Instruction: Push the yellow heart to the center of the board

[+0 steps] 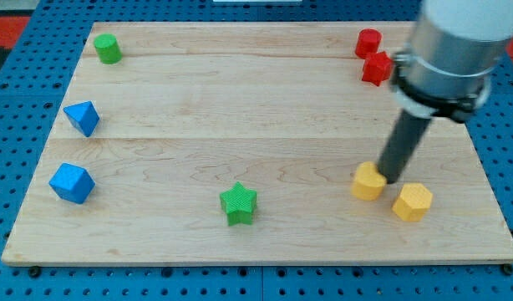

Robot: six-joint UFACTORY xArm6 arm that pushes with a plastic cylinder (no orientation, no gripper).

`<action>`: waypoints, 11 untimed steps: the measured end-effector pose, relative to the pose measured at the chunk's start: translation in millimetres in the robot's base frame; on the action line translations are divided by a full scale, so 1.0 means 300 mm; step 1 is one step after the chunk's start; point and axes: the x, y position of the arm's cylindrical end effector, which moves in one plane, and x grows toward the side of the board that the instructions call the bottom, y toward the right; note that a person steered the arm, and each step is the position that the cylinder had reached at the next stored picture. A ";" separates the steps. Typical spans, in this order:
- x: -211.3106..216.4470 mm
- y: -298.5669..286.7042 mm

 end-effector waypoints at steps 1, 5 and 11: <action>0.046 -0.119; 0.068 -0.276; -0.326 -0.296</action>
